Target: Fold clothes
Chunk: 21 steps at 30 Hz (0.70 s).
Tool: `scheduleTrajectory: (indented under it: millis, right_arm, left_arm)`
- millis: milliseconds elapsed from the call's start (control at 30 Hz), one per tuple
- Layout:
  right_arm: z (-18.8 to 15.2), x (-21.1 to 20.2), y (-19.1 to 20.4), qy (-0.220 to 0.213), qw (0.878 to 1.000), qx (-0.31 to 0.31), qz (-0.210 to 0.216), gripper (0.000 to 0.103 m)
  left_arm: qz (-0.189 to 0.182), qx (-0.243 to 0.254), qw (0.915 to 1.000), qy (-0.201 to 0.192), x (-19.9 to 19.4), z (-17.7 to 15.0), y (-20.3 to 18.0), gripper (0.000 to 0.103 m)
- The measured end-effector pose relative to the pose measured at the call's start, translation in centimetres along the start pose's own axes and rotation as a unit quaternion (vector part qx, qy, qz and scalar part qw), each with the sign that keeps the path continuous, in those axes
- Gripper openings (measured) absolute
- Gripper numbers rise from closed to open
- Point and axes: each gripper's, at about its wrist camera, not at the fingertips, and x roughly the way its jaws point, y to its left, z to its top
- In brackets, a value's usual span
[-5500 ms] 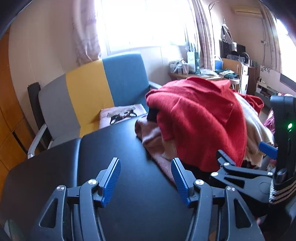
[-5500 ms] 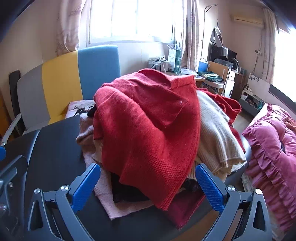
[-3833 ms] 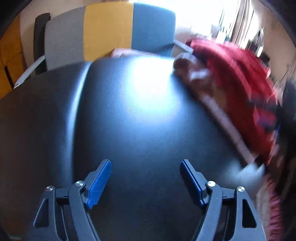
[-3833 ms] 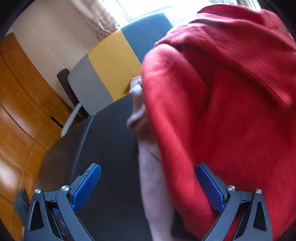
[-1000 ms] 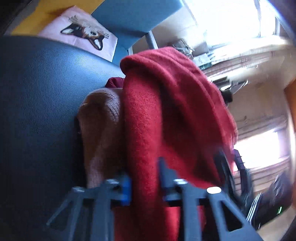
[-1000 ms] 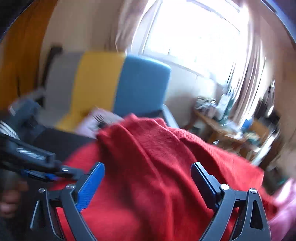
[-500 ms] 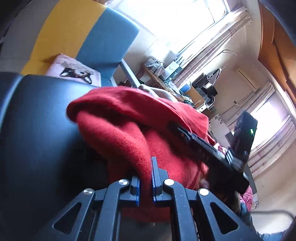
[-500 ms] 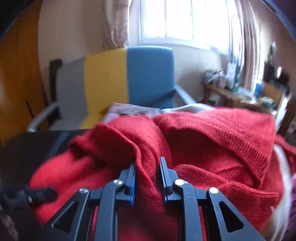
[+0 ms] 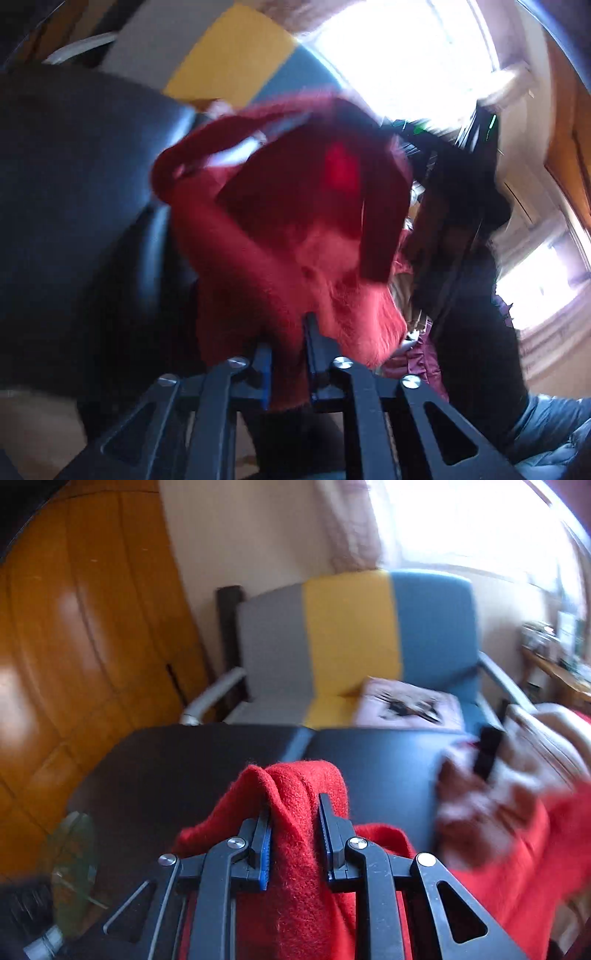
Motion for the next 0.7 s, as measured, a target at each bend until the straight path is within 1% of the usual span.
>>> scheduleTrajectory:
  millis: [67,100,133,167,200,233,267,300,333,367,500,533,567,633,667,700]
  right_arm:
    - [2.4,1.5,2.9,-0.007,1.000,-0.006,0.027,0.021]
    - [3.6,2.4,4.3,-0.007,0.998,-0.003,0.056,0.022]
    - [4.8,3.4,5.7,-0.008,0.996,0.003,0.090,0.025]
    - [5.4,4.1,7.0,-0.002,0.994,0.001,0.108,0.032]
    - [5.8,4.7,8.1,0.005,0.993,-0.004,0.121,0.051]
    - [6.0,5.0,9.0,0.010,0.993,-0.012,0.120,0.060]
    - [5.7,5.0,9.6,0.006,0.993,-0.024,0.114,0.066]
    - [5.3,4.8,10.2,0.000,0.993,-0.039,0.108,0.067]
    - [4.7,4.7,10.2,0.001,0.994,-0.043,0.104,0.067]
    - [4.0,4.6,10.0,0.004,0.994,-0.045,0.102,0.067]
    - [-1.1,4.1,6.4,0.034,0.995,-0.029,0.089,0.067]
    - [-2.5,4.1,5.2,0.045,0.995,-0.024,0.083,0.067]
    - [-4.0,4.2,3.8,0.060,0.995,-0.019,0.073,0.067]
    - [-7.7,4.1,0.5,0.093,0.994,0.007,0.048,0.067]
    - [-9.3,4.1,-1.1,0.109,0.993,0.026,0.038,0.067]
    - [-11.0,4.1,-2.7,0.125,0.991,0.044,0.028,0.067]
  left_arm:
    - [0.026,-0.023,0.9992,-0.018,-1.6,0.3,1.8,0.022]
    - [0.040,-0.035,0.9982,-0.028,-2.5,0.5,2.8,0.023]
    - [0.053,-0.047,0.9968,-0.037,-3.3,0.6,3.7,0.024]
    - [0.066,-0.058,0.9951,-0.046,-4.1,0.8,4.6,0.026]
    - [0.079,-0.070,0.9929,-0.055,-4.9,1.0,5.5,0.027]
    - [0.092,-0.081,0.9903,-0.064,-5.7,1.1,6.4,0.029]
    - [0.105,-0.093,0.9874,-0.073,-6.6,1.3,7.4,0.030]
    - [0.118,-0.104,0.9841,-0.082,-7.4,1.5,8.3,0.030]
    - [0.131,-0.116,0.9803,-0.091,-8.2,1.6,9.2,0.032]
    - [0.140,-0.117,0.9786,-0.095,-8.5,1.9,9.5,0.033]
    - [0.158,-0.087,0.9793,-0.092,-7.5,3.3,8.7,0.036]
    - [0.163,-0.080,0.9792,-0.091,-7.2,3.6,8.5,0.039]
    - [0.173,-0.059,0.9792,-0.088,-6.5,4.1,7.9,0.039]
    - [0.200,-0.021,0.9762,-0.082,-4.5,5.9,7.8,0.039]
    - [0.205,-0.006,0.9758,-0.077,-3.6,6.6,7.5,0.039]
    - [0.198,0.008,0.9782,-0.063,-2.3,7.4,7.3,0.039]
